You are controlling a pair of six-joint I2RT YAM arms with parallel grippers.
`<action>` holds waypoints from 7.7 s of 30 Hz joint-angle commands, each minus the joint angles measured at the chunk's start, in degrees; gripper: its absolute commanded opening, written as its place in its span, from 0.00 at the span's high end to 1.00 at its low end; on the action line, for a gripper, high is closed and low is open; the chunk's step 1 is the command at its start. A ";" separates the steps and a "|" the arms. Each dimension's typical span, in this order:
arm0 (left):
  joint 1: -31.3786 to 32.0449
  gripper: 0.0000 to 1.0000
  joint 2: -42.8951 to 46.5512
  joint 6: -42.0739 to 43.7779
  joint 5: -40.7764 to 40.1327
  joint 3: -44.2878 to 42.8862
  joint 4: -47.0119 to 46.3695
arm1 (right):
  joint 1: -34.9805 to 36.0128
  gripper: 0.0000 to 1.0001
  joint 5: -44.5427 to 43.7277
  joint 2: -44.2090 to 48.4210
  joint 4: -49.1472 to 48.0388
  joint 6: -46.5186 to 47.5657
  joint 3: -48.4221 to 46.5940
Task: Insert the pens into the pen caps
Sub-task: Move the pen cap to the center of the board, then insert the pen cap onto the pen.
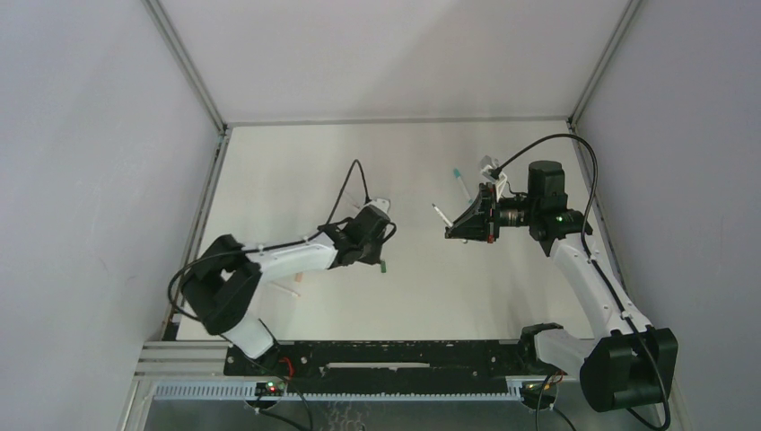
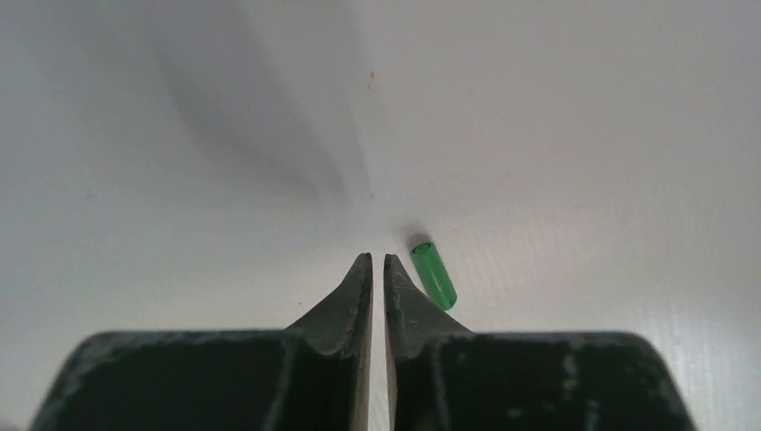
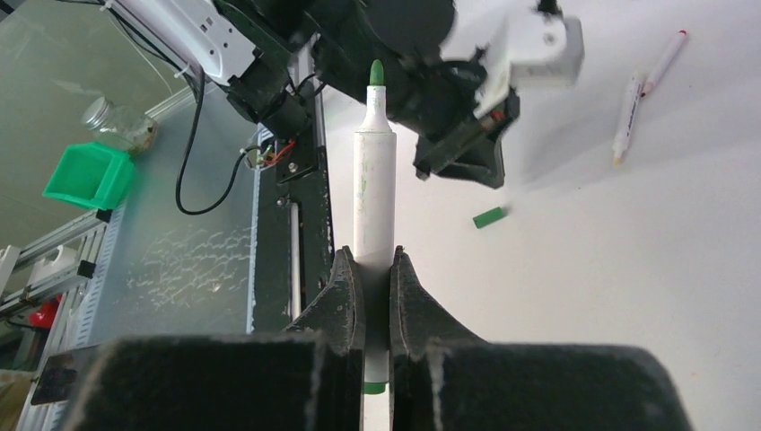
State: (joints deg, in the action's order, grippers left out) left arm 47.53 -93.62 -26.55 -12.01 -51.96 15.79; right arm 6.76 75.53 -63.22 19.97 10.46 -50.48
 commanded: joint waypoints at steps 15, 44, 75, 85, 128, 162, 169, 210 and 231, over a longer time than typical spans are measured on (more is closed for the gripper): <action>-0.44 0.27 47.68 -8.94 -0.43 30.20 -30.44 | -0.78 1.00 -0.05 1.69 0.69 2.68 -0.85; 6.61 0.48 -2.20 -22.57 -13.24 -8.54 12.91 | -1.58 1.00 0.01 1.48 1.04 3.08 -0.85; 7.63 0.88 -8.63 -10.07 -6.45 -8.55 16.02 | -1.58 1.00 0.37 1.76 0.95 2.99 -0.85; 8.28 0.88 0.20 -2.95 3.83 -0.22 15.88 | -1.58 1.00 0.38 1.75 0.91 2.90 -0.85; 7.87 0.76 -12.72 5.63 9.26 -8.28 27.08 | -1.67 1.00 0.81 2.27 1.00 2.72 -0.85; 5.83 1.00 30.89 -14.16 2.81 13.73 -29.78 | -0.45 1.00 2.57 5.73 5.05 9.66 -0.74; 6.03 1.00 32.87 -24.96 -1.07 16.24 -44.05 | 0.06 1.00 -0.85 7.90 -2.92 2.51 2.53; 11.36 1.00 24.94 -40.54 -14.54 7.59 -42.46 | 9.49 1.00 -14.63 0.93 -3.74 2.77 3.37; 11.55 1.00 23.86 -40.28 -13.08 6.87 -42.84 | 10.37 1.00 -17.79 0.29 -4.04 2.85 3.37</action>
State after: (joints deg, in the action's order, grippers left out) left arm 58.72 -69.87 -67.96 -25.21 -41.01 -25.19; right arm 16.67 58.30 -62.85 17.30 13.50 -47.09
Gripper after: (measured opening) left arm 0.027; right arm 0.067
